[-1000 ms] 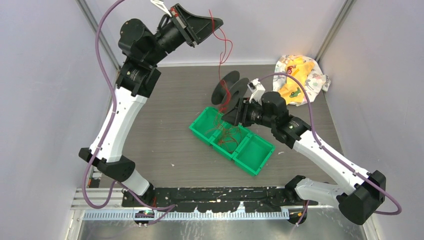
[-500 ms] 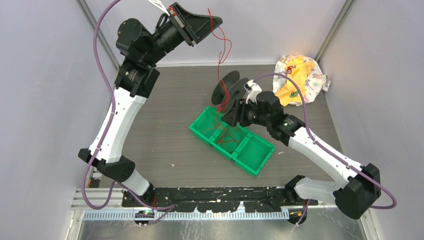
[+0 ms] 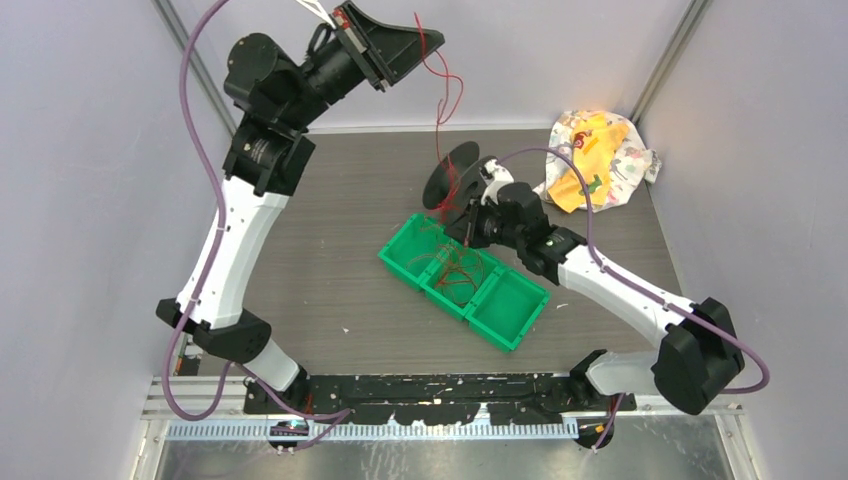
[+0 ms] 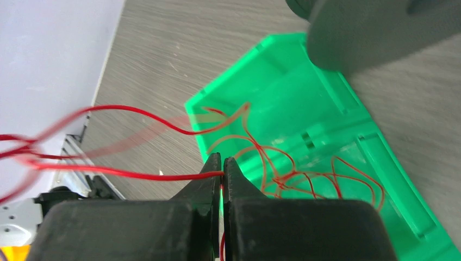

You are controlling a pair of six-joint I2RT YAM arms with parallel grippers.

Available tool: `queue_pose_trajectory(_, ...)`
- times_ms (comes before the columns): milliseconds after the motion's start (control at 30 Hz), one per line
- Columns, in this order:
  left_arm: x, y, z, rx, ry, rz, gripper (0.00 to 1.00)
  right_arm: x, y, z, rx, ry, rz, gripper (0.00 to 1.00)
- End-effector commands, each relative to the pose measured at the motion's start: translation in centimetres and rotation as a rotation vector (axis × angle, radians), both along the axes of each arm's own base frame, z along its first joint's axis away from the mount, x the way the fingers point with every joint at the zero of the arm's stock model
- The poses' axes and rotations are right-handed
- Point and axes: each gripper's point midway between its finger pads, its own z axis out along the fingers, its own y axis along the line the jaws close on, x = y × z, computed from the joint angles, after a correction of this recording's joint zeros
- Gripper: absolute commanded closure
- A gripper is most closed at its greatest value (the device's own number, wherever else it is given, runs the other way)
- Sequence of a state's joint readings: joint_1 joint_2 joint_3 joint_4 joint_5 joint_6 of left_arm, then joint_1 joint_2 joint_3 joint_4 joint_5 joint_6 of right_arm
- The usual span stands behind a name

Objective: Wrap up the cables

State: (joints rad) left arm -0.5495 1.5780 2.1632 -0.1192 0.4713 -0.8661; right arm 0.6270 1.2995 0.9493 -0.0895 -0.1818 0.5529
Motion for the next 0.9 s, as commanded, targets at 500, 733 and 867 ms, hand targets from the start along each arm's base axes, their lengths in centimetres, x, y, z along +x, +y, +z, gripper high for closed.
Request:
queue_pose_trajectory(500,-12.8,11.8,14.4,-0.182,-0.55,0.312,0.99,-1.5,-7.5,-12.0,-0.187,0.193,-0.184,1.0)
queue_pose_trajectory(733,-14.6,13.1,14.8,-0.195,-0.577,0.332,0.99,0.4,-6.1,-11.1,-0.175,0.183,-0.157,0.99)
queue_pose_trajectory(867,-13.7,12.3,14.4,-0.189,-0.554,0.31,0.99,1.1,-6.0,-11.7,-0.214,0.205,-0.154,1.0)
